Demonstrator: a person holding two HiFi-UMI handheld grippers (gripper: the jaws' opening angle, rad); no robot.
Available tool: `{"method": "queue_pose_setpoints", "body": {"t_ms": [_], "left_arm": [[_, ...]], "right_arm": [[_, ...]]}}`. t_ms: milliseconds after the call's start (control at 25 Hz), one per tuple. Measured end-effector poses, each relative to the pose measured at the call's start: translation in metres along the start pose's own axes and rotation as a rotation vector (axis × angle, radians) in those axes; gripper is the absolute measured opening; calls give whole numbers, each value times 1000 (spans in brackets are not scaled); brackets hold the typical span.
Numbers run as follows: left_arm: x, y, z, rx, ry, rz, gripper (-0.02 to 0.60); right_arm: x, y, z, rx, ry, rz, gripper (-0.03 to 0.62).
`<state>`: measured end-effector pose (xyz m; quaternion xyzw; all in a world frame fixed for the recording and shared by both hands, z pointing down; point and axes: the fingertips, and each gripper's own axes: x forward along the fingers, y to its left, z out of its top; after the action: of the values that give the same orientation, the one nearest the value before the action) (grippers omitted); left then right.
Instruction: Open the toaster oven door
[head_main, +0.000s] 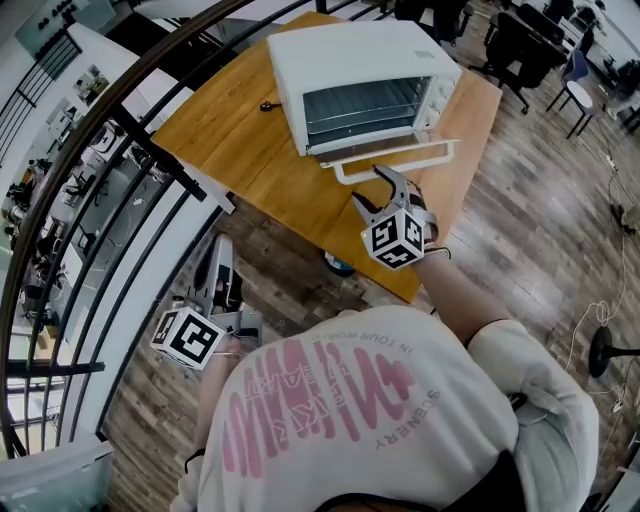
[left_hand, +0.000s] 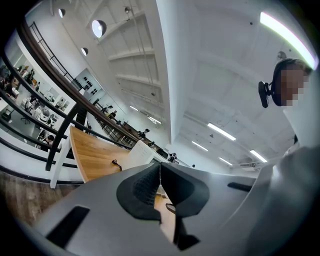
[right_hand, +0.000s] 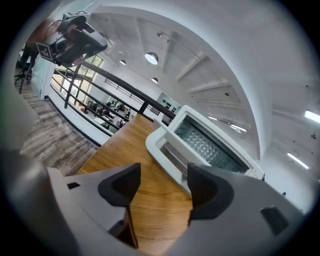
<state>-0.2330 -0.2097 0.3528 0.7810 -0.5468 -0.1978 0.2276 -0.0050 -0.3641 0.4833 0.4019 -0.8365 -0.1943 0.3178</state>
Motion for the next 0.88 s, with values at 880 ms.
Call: {"method": "queue_pose_setpoints", "body": {"t_ms": [880], "left_arm": [[-4,1,2,4,3,21,23]], "right_arm": [[-6,38,-30,146,30,65,322]]}}
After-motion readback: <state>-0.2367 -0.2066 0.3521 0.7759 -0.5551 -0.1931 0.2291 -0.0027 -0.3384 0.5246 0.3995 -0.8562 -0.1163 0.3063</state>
